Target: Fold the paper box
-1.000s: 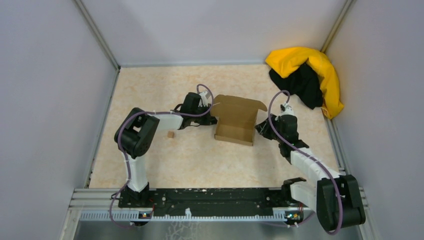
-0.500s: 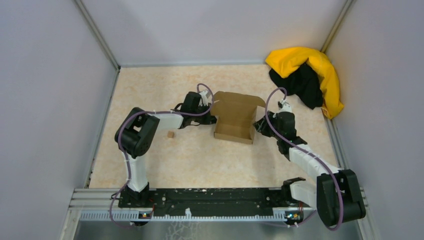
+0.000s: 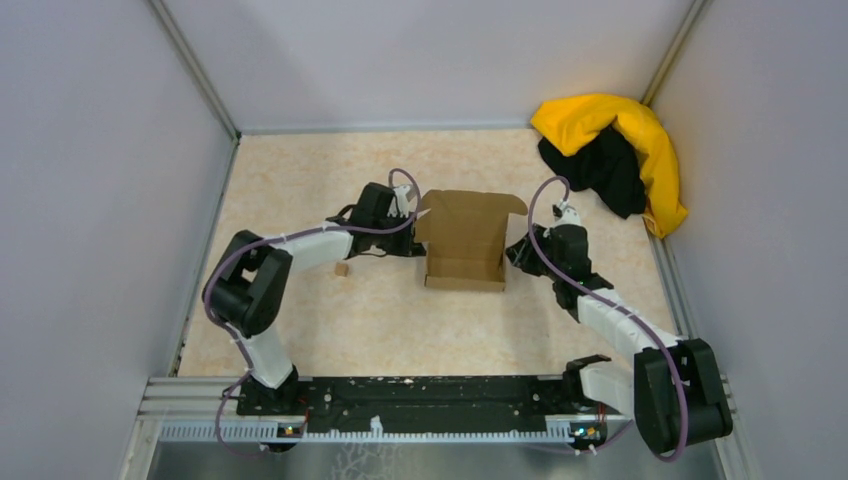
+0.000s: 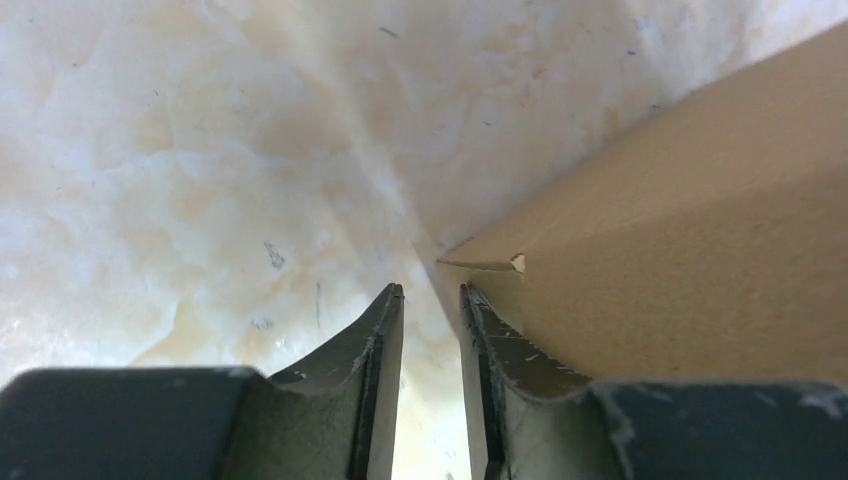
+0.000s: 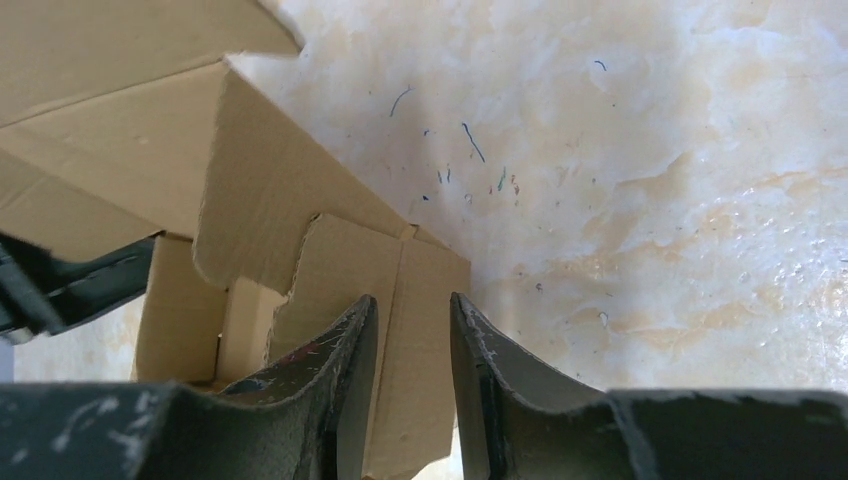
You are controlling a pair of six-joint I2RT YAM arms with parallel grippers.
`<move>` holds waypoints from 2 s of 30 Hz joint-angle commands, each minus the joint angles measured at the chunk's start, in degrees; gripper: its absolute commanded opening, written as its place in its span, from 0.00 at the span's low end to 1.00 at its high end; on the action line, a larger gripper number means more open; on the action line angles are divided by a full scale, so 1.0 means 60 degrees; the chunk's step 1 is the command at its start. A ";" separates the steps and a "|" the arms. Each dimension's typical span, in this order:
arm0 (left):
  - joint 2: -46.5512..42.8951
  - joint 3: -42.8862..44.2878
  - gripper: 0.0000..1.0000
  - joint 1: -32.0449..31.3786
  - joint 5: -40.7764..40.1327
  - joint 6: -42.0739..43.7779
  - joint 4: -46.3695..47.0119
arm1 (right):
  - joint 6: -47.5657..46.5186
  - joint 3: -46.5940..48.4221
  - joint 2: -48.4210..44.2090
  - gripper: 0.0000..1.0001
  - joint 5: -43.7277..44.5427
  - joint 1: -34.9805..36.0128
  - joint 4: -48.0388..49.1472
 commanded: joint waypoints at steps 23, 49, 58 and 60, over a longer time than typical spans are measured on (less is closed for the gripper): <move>-0.3209 -0.1872 0.51 0.1292 0.1350 0.0910 -0.0519 | -0.0144 -0.0060 0.0661 0.34 -0.0773 -0.0010 0.1237; -0.7026 -0.3015 0.74 0.1676 0.0729 -0.0490 0.0837 | -0.0191 0.0013 0.0967 0.34 -0.1350 -0.0341 0.1489; -0.4846 0.0015 0.76 0.1030 0.2620 0.1139 -0.0350 | -0.0207 0.0170 0.1101 0.34 -0.1524 -0.0408 0.1462; -0.4500 0.0437 0.79 0.0917 0.2888 0.1505 -0.0566 | -0.0233 0.0202 0.1112 0.34 -0.1551 -0.0430 0.1435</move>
